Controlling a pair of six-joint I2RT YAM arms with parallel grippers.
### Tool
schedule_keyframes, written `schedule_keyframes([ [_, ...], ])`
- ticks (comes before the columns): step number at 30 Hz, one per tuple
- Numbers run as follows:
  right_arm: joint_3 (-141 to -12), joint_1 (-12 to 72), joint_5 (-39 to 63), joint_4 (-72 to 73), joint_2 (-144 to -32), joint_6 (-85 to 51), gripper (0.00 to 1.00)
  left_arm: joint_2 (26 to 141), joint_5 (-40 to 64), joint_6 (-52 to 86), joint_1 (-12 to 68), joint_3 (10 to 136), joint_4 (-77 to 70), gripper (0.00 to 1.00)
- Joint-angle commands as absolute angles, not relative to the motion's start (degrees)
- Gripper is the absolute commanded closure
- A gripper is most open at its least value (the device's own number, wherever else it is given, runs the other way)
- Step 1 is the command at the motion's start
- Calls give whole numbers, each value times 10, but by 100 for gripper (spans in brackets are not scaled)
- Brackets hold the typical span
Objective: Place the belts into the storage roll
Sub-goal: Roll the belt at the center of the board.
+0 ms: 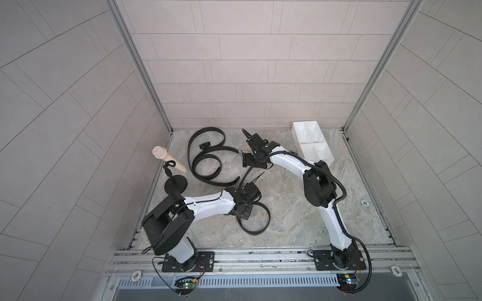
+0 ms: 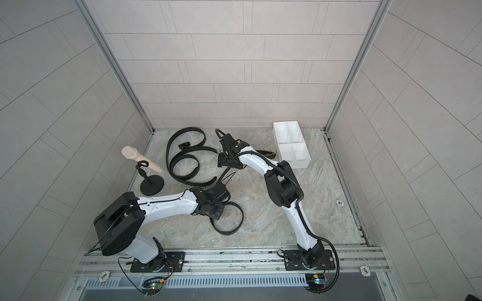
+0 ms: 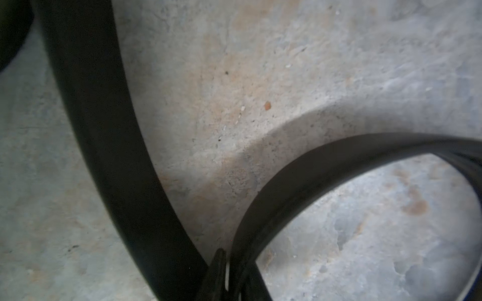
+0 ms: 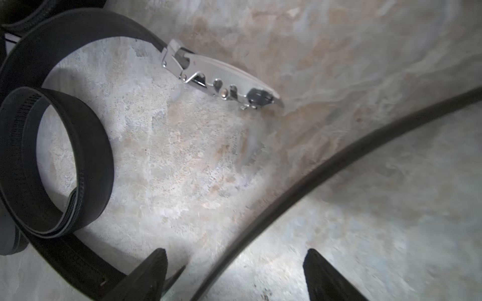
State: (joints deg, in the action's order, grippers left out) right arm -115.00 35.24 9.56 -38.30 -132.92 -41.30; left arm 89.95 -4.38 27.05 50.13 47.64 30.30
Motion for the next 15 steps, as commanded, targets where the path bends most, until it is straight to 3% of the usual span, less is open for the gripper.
schedule_keyframes([
  [1,-1174,353,54,-439,-1360,-446,18,902,-61,283,491,474,318,84],
  [6,-1107,340,22,-442,-1339,-464,24,911,-80,284,468,492,314,86],
  [15,-796,316,10,-382,-1146,-477,24,990,-122,257,452,605,320,93],
])
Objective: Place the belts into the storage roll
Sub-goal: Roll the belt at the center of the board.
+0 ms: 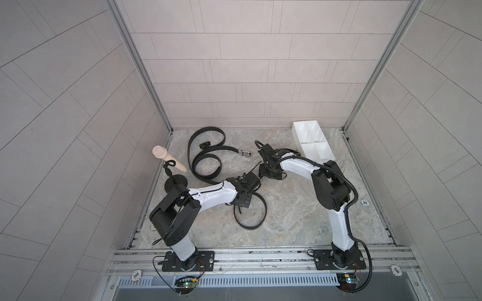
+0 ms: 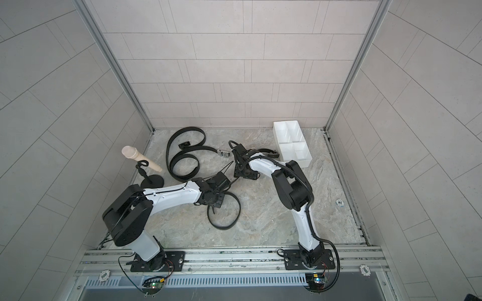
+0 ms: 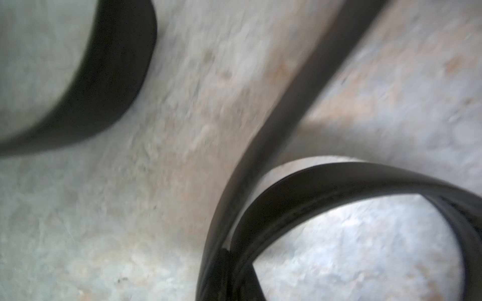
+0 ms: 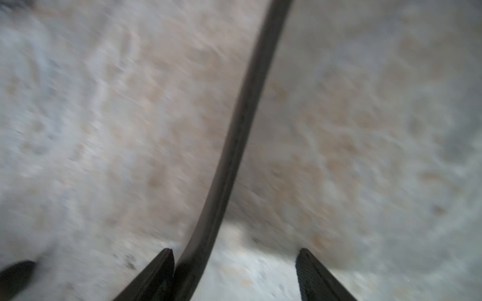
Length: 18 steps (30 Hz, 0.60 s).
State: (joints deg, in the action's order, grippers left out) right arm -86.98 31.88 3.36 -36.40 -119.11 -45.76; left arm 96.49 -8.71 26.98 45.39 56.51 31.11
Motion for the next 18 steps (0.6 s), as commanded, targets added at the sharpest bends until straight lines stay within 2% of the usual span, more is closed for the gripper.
schedule_keyframes([
  [1,-764,317,12,-376,-1127,-482,23,998,-127,257,450,617,320,94],
  [6,-611,334,25,-346,-1014,-522,23,1061,-138,251,438,677,333,96],
  [12,-508,382,22,-350,-906,-569,19,1131,-138,228,417,741,356,97],
  [18,-508,392,13,-424,-831,-555,17,1172,-116,213,404,809,376,97],
])
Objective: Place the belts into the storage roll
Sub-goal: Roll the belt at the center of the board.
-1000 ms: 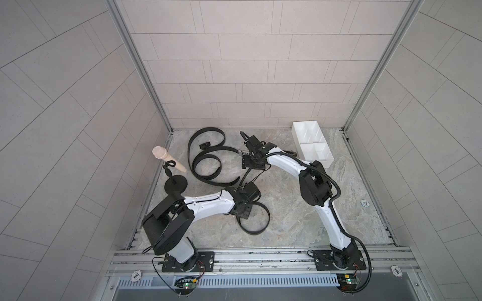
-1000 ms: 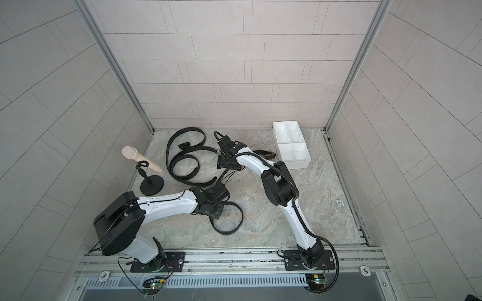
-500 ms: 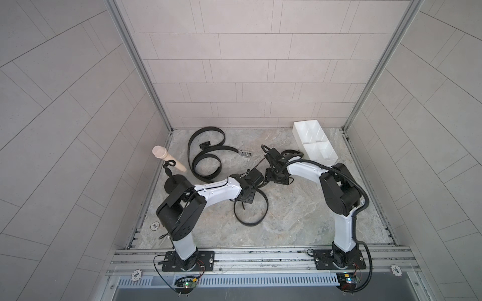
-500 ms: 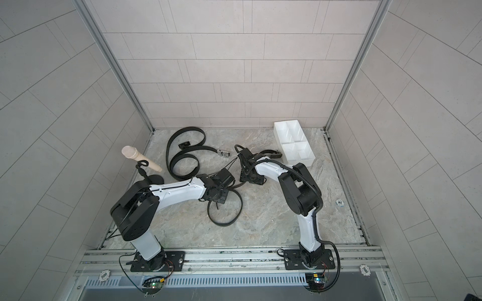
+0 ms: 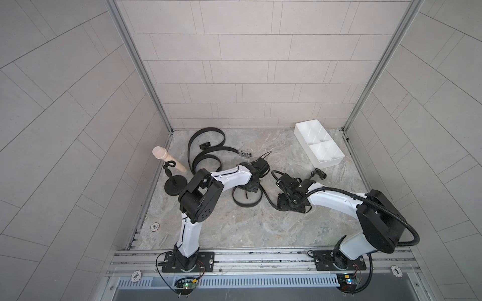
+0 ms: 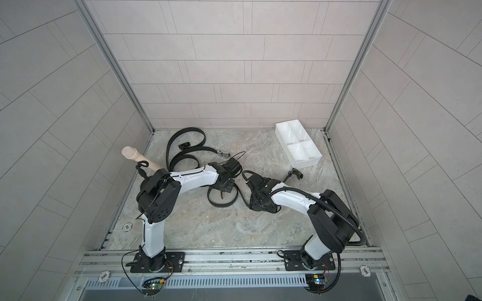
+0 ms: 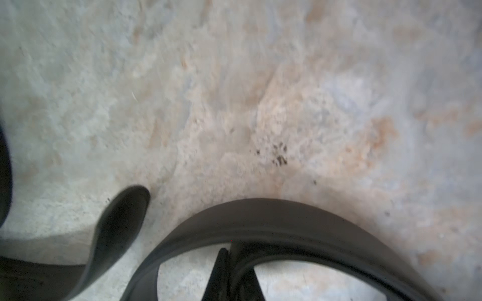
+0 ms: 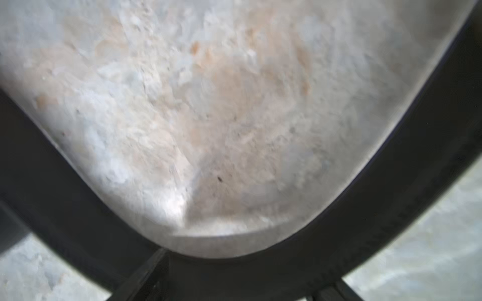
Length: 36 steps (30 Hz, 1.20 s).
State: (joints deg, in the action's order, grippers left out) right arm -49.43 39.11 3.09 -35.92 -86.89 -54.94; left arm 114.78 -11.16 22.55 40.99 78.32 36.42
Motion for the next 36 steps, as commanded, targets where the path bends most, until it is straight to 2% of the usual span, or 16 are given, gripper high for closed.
schedule_keyframes([
  [1,-515,390,9,-439,-818,-547,16,1175,-113,211,404,817,377,97],
  [6,-564,372,2,-516,-781,-474,16,1196,-93,200,404,854,382,97],
  [11,-613,325,-38,-536,-811,-378,15,1229,-79,198,405,904,396,97],
  [17,-670,226,-46,-483,-881,-294,15,1269,-93,184,403,976,442,97],
  [25,-754,130,-9,-422,-986,-214,14,1271,-93,190,400,949,440,98],
  [36,-896,115,64,-404,-1171,-142,14,1268,-85,199,397,925,426,98],
])
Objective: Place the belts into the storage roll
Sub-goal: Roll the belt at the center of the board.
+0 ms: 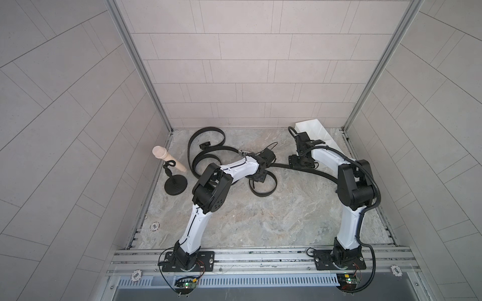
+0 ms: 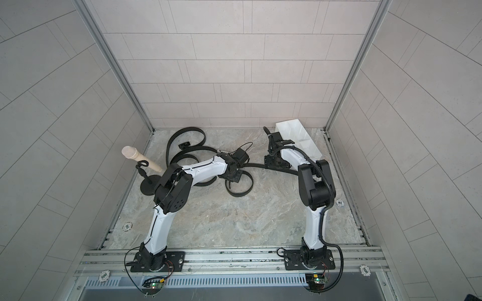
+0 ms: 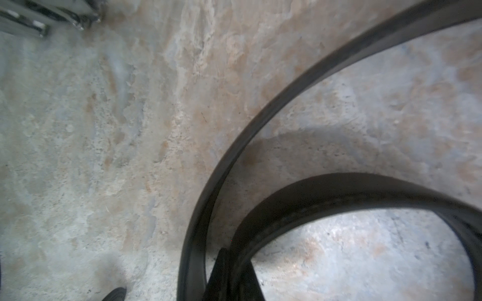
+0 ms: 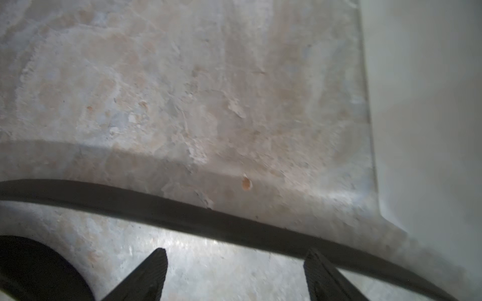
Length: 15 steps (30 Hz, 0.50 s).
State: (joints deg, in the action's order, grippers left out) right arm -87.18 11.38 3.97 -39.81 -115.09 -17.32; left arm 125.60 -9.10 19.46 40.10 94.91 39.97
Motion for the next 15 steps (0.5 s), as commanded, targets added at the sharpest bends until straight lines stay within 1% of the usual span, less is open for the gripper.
schedule_keyframes([
  [1,-902,114,76,-407,-1182,-137,14,1269,-84,198,396,927,425,98],
  [4,-907,113,108,-432,-1206,-120,15,1270,-84,196,394,930,427,99],
  [6,-886,114,135,-440,-1202,-112,16,1270,-83,195,392,930,426,99],
  [10,-791,124,162,-429,-1145,-127,18,1272,-77,198,386,931,421,99],
  [15,-684,175,147,-406,-1077,-185,20,1295,-65,202,385,963,426,100],
])
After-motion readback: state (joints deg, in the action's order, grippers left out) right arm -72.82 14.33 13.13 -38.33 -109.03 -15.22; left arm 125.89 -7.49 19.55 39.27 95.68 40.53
